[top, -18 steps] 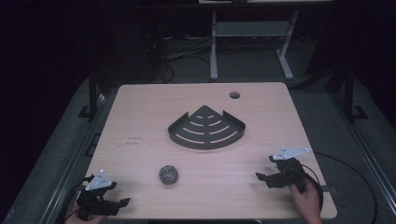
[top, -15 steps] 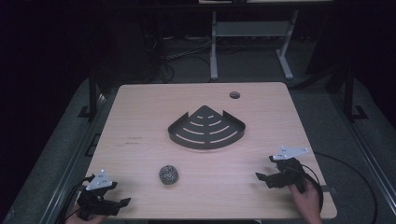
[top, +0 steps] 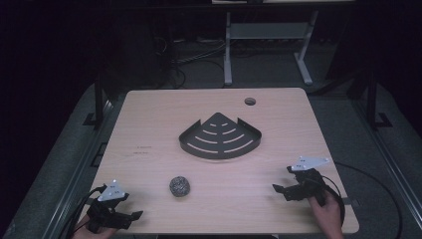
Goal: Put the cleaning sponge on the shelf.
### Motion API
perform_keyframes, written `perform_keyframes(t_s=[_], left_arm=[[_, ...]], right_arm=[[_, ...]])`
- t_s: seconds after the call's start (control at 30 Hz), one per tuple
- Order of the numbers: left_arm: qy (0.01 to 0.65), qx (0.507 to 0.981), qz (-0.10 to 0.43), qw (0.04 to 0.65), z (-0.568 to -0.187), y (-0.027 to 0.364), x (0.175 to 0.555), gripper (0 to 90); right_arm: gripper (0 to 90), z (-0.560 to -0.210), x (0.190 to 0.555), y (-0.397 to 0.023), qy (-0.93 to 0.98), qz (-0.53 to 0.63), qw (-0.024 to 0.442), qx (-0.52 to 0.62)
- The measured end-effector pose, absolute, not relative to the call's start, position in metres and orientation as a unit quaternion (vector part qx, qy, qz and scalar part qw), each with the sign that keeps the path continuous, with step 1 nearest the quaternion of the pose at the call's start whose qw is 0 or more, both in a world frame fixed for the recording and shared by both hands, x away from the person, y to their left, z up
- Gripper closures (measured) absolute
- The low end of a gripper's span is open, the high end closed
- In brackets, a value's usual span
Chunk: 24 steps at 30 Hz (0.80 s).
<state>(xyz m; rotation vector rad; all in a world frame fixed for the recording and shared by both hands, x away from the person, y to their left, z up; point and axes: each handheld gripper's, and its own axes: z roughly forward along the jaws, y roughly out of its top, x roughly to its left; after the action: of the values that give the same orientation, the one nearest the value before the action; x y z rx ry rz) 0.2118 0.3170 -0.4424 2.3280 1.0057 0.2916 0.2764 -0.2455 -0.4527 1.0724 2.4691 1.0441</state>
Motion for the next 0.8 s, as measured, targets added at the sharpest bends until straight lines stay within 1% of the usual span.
perform_keyframes(t_s=[0.8], left_arm=[[0.348, 0.888, 0.101, 0.281, -0.433, 0.302, 0.224, 19.4]], right_arm=[[13.8, -0.453, 0.276, -0.244, 0.849, 0.359, 0.126, 0.366]])
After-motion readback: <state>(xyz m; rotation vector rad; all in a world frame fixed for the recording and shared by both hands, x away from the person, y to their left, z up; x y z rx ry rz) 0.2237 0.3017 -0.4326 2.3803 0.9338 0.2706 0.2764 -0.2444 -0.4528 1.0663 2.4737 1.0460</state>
